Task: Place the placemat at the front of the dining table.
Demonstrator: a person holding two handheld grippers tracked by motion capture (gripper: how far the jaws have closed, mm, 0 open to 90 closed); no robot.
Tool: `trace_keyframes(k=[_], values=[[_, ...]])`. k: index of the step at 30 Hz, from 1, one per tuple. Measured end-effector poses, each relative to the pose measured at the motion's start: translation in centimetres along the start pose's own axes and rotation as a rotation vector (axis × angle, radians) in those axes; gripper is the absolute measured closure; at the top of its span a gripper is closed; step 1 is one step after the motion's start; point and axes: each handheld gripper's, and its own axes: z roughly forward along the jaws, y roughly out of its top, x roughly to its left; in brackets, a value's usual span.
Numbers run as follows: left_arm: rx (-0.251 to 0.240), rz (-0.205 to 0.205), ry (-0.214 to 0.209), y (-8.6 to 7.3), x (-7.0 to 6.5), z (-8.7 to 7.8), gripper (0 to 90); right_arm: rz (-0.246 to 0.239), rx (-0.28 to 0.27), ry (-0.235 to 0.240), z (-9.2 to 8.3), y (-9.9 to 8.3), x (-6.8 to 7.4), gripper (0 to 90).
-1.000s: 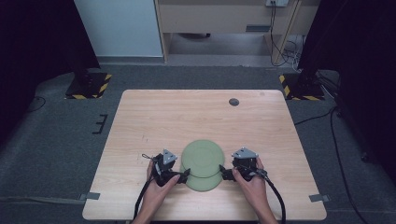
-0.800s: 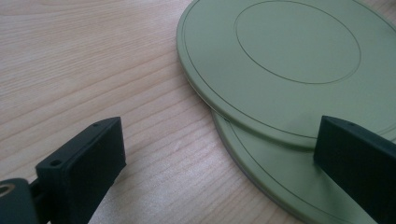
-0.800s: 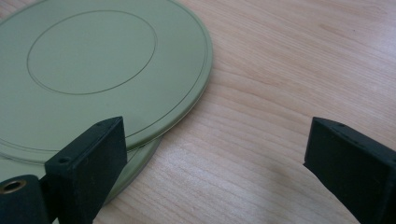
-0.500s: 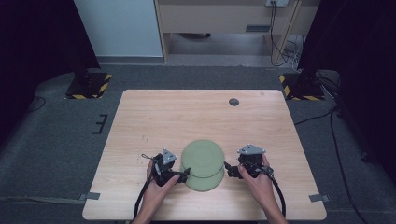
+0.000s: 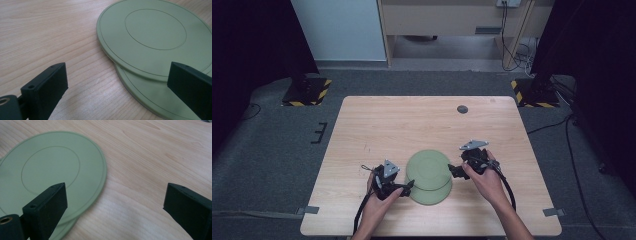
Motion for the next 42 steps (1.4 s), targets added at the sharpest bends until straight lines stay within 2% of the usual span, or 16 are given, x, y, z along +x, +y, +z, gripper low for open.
trace_keyframes(k=[3,6,9,12,13,19,24,31,33,35,38,42], values=[[0.003,-0.001,-0.007,0.0,-0.1,0.1,2.3,-0.012,0.015,0.006,0.6,1.2,0.1,7.1],[0.003,0.016,-0.015,0.0,-0.2,0.2,2.1,-0.013,0.024,0.012,1.0,2.2,0.0,8.1],[0.004,0.013,-0.016,0.0,-0.3,0.2,2.0,-0.012,0.042,0.034,1.5,3.3,-0.1,8.2],[0.028,0.014,0.001,-0.1,-0.3,0.3,2.4,0.000,0.063,0.070,1.9,4.3,-0.2,10.7],[0.031,0.014,0.000,-0.2,-0.4,0.3,2.8,-0.005,0.067,0.069,2.2,4.6,-0.2,10.8],[0.034,0.005,-0.012,-0.3,-0.4,0.3,2.7,-0.010,0.060,0.090,3.4,5.7,-0.3,10.9],[0.045,0.006,-0.019,-0.7,-0.4,0.3,2.8,0.002,0.051,0.094,4.6,6.1,-0.2,10.0],[0.040,0.016,-0.042,-0.7,-0.9,0.2,2.7,-0.002,0.075,0.087,5.2,5.9,-0.1,9.6],[0.046,0.029,-0.047,-0.7,-1.1,0.2,2.7,-0.002,0.074,0.095,5.3,5.9,-0.1,10.6],[0.050,0.030,-0.051,-0.7,-1.2,0.3,2.7,0.021,0.068,0.127,5.3,6.0,-0.1,10.9],[0.050,0.020,-0.052,-0.8,-1.3,0.4,2.4,0.009,0.073,0.138,5.4,5.9,0.0,10.1],[0.051,0.027,-0.058,-0.7,-1.4,0.5,2.3,0.006,0.090,0.141,5.9,5.8,0.0,9.8]])
